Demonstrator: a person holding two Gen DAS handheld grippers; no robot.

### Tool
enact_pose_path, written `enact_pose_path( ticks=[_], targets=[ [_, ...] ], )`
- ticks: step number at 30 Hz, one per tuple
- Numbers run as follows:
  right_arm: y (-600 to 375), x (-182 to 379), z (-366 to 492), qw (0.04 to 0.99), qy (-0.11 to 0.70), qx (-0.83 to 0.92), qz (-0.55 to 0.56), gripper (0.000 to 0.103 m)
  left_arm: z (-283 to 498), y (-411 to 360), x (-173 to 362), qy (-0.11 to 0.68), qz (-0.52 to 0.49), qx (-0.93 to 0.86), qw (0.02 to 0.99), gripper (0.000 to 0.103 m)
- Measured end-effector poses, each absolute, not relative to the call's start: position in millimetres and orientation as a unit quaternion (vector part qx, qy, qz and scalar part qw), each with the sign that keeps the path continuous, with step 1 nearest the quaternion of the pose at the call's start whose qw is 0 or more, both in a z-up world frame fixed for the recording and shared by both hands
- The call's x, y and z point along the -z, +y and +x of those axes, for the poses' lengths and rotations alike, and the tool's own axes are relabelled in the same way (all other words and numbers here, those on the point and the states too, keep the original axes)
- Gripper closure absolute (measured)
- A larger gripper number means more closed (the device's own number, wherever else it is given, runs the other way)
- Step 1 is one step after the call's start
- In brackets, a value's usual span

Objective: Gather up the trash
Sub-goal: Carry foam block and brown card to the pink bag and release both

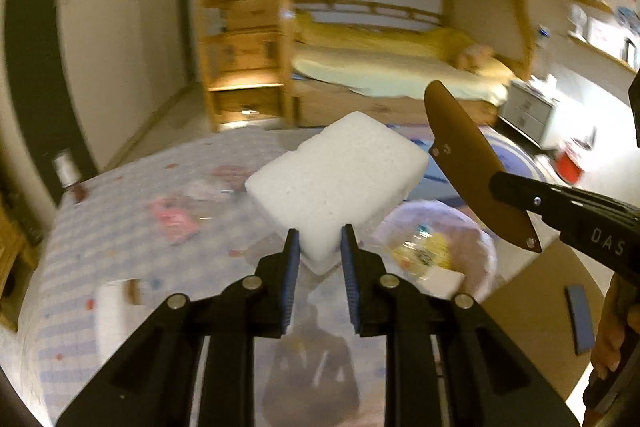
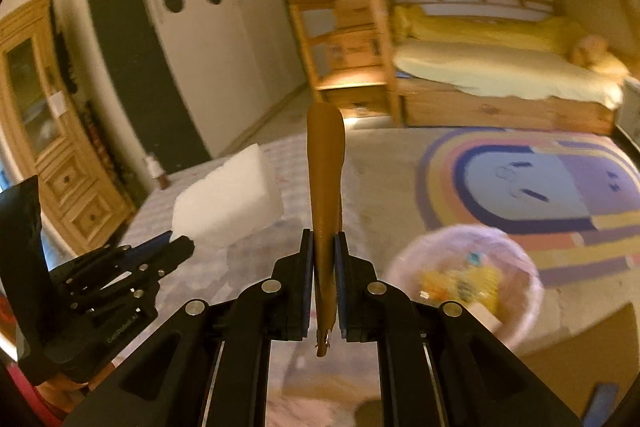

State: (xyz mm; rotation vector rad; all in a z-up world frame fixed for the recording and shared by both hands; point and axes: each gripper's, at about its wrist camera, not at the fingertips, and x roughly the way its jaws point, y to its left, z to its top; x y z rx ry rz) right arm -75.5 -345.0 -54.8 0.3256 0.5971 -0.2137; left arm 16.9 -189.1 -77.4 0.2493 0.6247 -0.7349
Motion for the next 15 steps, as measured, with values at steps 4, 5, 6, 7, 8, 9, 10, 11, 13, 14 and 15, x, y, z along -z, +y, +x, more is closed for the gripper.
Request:
enact_pose_path(
  ticks=[4,5,6,7,8,9,10,11,13,14,15],
  targets=[
    [-375,63,-104,0.929,0.289,0.145,0.179,0.092,5,-233,85,0.303,0.144,0.386,0.859,0.082],
    [-385,66,-111,0.927,0.288,0.156,0.186,0.092,4,-245,89,0.306,0.149,0.393,0.854,0.082],
    [-392,67,-115,0.925,0.286,0.162,0.19,0.092,4,-256,92,0.31,0.153,0.399,0.849,0.081],
    [-398,68,-118,0.924,0.285,0.168,0.193,0.092,4,-264,95,0.314,0.156,0.404,0.845,0.081],
    [-407,69,-124,0.922,0.282,0.174,0.201,0.092,5,-274,97,0.317,0.158,0.409,0.841,0.081],
    [-413,71,-126,0.921,0.28,0.177,0.205,0.092,4,-282,100,0.319,0.16,0.413,0.838,0.08],
    [-417,73,-129,0.92,0.279,0.18,0.209,0.092,3,-291,103,0.32,0.164,0.416,0.835,0.08],
    [-423,74,-130,0.919,0.277,0.184,0.212,0.092,3,-300,105,0.322,0.167,0.419,0.832,0.079],
    [-433,77,-129,0.918,0.274,0.188,0.218,0.092,5,-314,108,0.326,0.17,0.424,0.828,0.075],
    [-437,79,-129,0.917,0.274,0.19,0.219,0.092,5,-318,109,0.328,0.171,0.425,0.826,0.072],
    [-440,81,-129,0.917,0.274,0.19,0.219,0.092,6,-323,111,0.332,0.173,0.427,0.823,0.061]
  ],
)
